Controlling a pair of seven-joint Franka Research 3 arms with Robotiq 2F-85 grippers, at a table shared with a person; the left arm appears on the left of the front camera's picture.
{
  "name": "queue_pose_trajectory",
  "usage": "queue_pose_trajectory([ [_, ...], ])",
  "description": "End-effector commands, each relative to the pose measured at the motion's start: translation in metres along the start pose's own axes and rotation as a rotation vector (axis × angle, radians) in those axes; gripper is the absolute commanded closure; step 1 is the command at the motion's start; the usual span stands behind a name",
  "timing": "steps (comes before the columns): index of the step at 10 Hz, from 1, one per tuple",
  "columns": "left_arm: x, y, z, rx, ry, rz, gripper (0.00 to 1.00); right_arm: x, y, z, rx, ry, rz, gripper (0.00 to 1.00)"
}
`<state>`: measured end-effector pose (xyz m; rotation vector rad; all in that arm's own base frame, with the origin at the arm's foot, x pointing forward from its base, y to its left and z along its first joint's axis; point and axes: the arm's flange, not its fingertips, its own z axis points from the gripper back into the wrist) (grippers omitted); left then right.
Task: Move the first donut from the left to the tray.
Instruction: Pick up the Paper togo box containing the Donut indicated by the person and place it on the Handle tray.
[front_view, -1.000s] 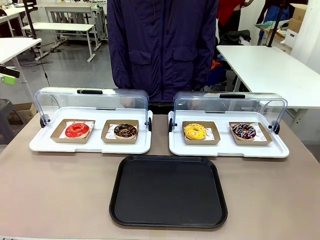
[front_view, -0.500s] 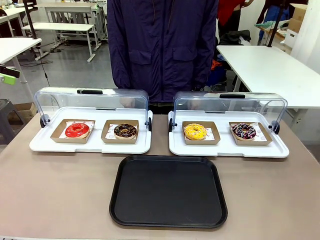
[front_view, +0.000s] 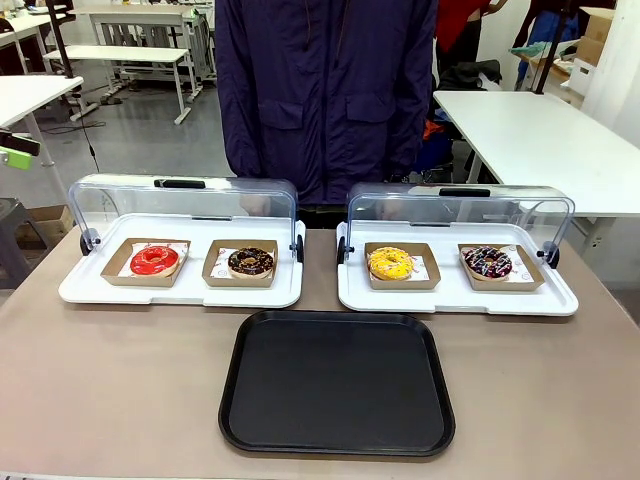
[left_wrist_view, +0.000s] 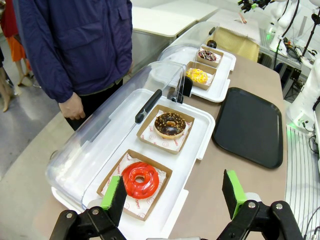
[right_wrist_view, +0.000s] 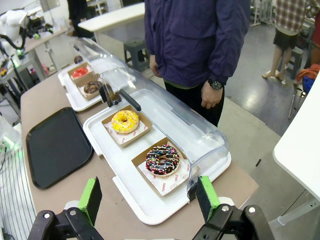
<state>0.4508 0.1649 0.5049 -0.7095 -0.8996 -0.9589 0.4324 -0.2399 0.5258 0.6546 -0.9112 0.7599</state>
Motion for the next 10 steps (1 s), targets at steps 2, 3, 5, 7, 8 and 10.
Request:
queue_pose_trajectory([
  [2, 0.0007, -0.0013, 0.0012, -0.011, 0.001, -0.012, 0.0, -0.0009, 0.0029, 0.0, 0.008, -0.004, 0.009, 0.0],
  [3, 0.0007, -0.0013, 0.0012, -0.011, 0.001, -0.012, 0.0, -0.0009, 0.0029, 0.0, 0.008, -0.004, 0.009, 0.0],
  [5, 0.0007, -0.0013, 0.0012, -0.011, 0.001, -0.012, 0.0, -0.0009, 0.0029, 0.0, 0.008, -0.004, 0.009, 0.0],
  [7, 0.0007, -0.0013, 0.0012, -0.011, 0.001, -0.012, 0.0, -0.0009, 0.0029, 0.0, 0.008, -0.004, 0.009, 0.0],
  [8, 0.0007, -0.0013, 0.0012, -0.011, 0.001, -0.012, 0.0, -0.0009, 0.0029, 0.0, 0.008, -0.004, 0.009, 0.0],
  [10, 0.0007, -0.0013, 0.0012, -0.011, 0.001, -0.012, 0.0, -0.0009, 0.0029, 0.0, 0.008, -0.004, 0.009, 0.0],
])
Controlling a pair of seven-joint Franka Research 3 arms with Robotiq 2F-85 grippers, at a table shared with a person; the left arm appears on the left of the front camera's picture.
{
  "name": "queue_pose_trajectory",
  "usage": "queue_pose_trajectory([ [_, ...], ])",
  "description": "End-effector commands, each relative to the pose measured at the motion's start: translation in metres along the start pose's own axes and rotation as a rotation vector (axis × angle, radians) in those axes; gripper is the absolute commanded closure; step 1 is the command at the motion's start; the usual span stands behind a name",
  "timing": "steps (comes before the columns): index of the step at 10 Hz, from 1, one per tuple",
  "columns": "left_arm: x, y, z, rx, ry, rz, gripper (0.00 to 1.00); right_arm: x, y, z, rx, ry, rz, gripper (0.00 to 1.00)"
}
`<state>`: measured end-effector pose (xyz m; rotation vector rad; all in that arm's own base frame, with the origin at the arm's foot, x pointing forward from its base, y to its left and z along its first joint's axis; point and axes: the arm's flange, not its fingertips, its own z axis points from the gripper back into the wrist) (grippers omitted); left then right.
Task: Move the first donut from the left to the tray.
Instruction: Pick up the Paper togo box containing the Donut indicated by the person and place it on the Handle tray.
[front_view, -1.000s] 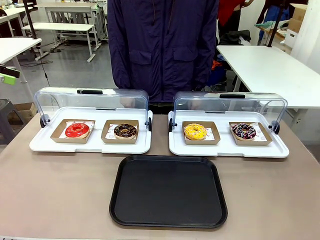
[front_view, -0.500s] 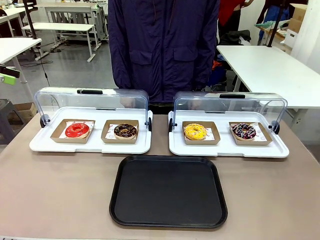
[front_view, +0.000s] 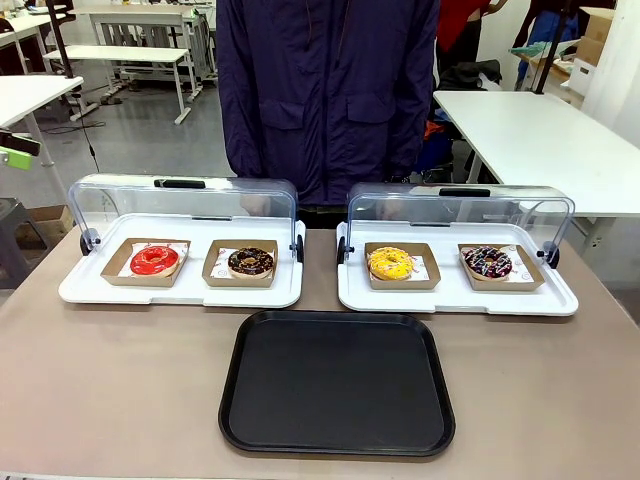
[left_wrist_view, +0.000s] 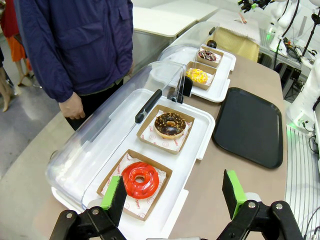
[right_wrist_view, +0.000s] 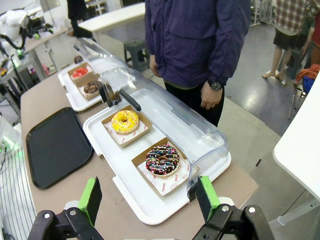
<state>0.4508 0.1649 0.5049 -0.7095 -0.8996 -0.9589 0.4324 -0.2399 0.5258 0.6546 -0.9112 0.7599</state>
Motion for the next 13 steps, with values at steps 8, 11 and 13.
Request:
queue_pose_trajectory([
  [8, 0.0007, -0.0013, 0.0012, -0.011, 0.001, -0.012, 0.0, -0.0009, 0.0029, 0.0, 0.008, -0.004, 0.009, 0.0],
  [11, 0.0007, -0.0013, 0.0012, -0.011, 0.001, -0.012, 0.0, -0.0009, 0.0029, 0.0, 0.008, -0.004, 0.009, 0.0],
  [13, 0.0007, -0.0013, 0.0012, -0.011, 0.001, -0.012, 0.0, -0.0009, 0.0029, 0.0, 0.008, -0.004, 0.009, 0.0],
])
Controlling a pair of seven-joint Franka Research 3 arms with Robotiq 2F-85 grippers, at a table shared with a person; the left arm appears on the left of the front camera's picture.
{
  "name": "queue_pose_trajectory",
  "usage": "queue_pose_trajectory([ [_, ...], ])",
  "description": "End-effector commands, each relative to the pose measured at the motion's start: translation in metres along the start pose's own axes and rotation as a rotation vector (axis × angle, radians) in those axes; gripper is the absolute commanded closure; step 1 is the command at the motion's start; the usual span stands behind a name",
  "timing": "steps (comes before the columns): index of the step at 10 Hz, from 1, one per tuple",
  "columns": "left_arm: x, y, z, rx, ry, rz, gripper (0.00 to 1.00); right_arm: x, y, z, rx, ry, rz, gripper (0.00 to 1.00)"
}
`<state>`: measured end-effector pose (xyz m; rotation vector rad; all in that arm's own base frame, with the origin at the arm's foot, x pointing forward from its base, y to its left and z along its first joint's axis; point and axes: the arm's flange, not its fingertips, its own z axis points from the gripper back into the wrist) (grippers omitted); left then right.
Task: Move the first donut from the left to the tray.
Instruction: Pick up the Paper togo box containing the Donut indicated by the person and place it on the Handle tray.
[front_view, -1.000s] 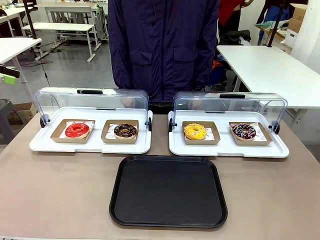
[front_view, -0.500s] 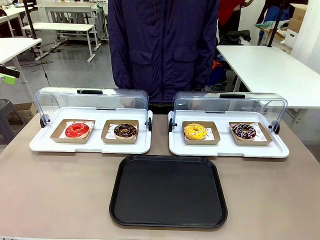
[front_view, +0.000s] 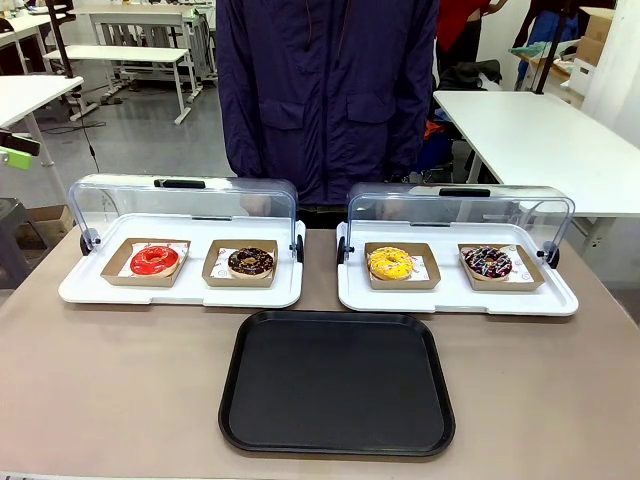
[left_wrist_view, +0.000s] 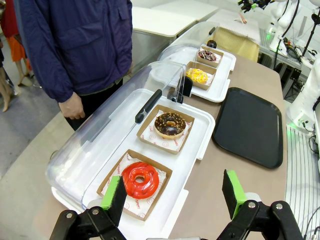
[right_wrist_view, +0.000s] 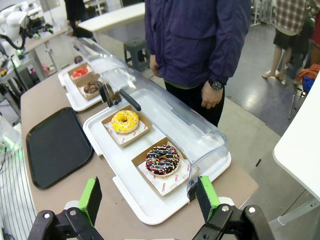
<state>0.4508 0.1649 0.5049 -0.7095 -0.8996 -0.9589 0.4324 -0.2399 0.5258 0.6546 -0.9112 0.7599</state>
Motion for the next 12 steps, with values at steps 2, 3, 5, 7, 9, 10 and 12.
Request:
queue_pose_trajectory([
  [2, 0.0007, -0.0013, 0.0011, -0.011, 0.001, -0.012, 0.0, -0.0009, 0.0029, 0.0, 0.008, -0.004, 0.009, 0.0],
  [3, 0.0007, -0.0013, 0.0011, -0.011, 0.001, -0.012, 0.0, -0.0009, 0.0029, 0.0, 0.008, -0.004, 0.009, 0.0],
  [5, 0.0007, -0.0013, 0.0011, -0.011, 0.001, -0.012, 0.0, -0.0009, 0.0029, 0.0, 0.008, -0.004, 0.009, 0.0],
  [7, 0.0007, -0.0013, 0.0011, -0.011, 0.001, -0.012, 0.0, -0.0009, 0.0029, 0.0, 0.008, -0.004, 0.009, 0.0],
  [9, 0.0007, -0.0013, 0.0011, -0.011, 0.001, -0.012, 0.0, -0.0009, 0.0029, 0.0, 0.008, -0.004, 0.009, 0.0],
  [10, 0.0007, -0.0013, 0.0011, -0.011, 0.001, -0.012, 0.0, -0.0009, 0.0029, 0.0, 0.008, -0.004, 0.009, 0.0],
  [12, 0.0007, -0.0013, 0.0011, -0.011, 0.001, -0.012, 0.0, -0.0009, 0.0029, 0.0, 0.008, -0.004, 0.009, 0.0],
])
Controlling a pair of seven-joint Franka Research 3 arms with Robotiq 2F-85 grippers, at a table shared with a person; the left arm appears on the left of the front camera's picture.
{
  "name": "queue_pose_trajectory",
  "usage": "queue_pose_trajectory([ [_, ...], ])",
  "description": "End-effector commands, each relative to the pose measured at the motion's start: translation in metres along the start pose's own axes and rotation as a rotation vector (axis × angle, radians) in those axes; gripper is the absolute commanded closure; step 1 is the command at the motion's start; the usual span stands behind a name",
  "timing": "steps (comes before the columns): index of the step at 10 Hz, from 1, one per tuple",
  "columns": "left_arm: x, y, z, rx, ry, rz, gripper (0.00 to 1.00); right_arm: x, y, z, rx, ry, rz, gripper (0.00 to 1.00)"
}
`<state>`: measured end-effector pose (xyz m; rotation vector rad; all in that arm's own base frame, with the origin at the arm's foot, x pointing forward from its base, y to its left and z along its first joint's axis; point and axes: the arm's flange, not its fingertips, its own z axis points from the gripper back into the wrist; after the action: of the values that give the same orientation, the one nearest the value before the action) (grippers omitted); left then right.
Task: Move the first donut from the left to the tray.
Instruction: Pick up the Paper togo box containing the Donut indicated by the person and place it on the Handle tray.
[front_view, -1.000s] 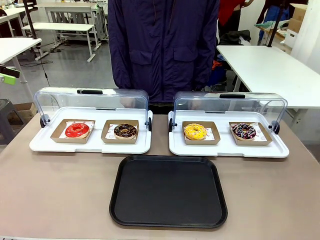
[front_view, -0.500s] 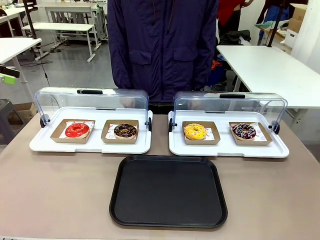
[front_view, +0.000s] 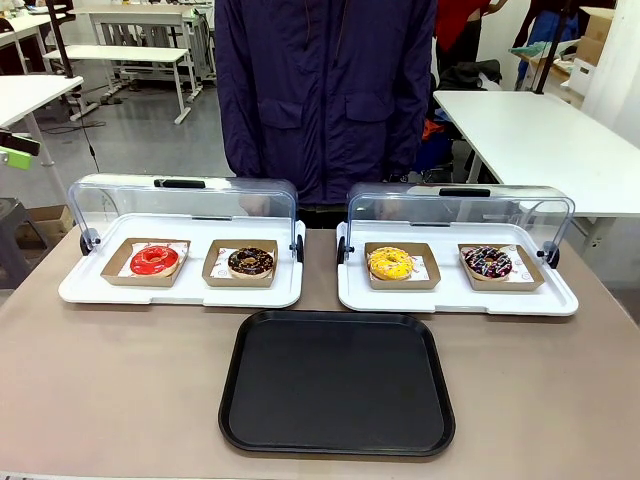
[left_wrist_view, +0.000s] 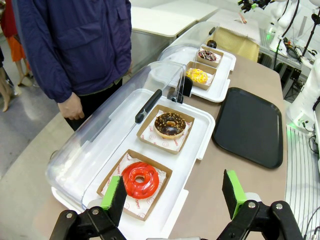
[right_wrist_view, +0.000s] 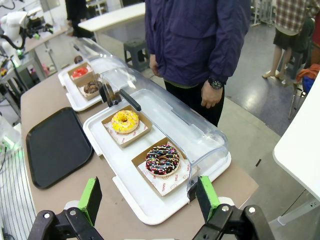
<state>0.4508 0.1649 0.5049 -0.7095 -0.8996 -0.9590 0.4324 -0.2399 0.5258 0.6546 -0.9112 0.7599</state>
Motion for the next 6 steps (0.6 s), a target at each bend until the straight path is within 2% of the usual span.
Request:
queue_pose_trajectory([
  [1, 0.0007, -0.0013, 0.0011, -0.011, 0.001, -0.012, 0.0, -0.0009, 0.0029, 0.0, 0.008, -0.004, 0.009, 0.0],
  [6, 0.0007, -0.0013, 0.0011, -0.011, 0.001, -0.012, 0.0, -0.0009, 0.0029, 0.0, 0.008, -0.004, 0.009, 0.0],
])
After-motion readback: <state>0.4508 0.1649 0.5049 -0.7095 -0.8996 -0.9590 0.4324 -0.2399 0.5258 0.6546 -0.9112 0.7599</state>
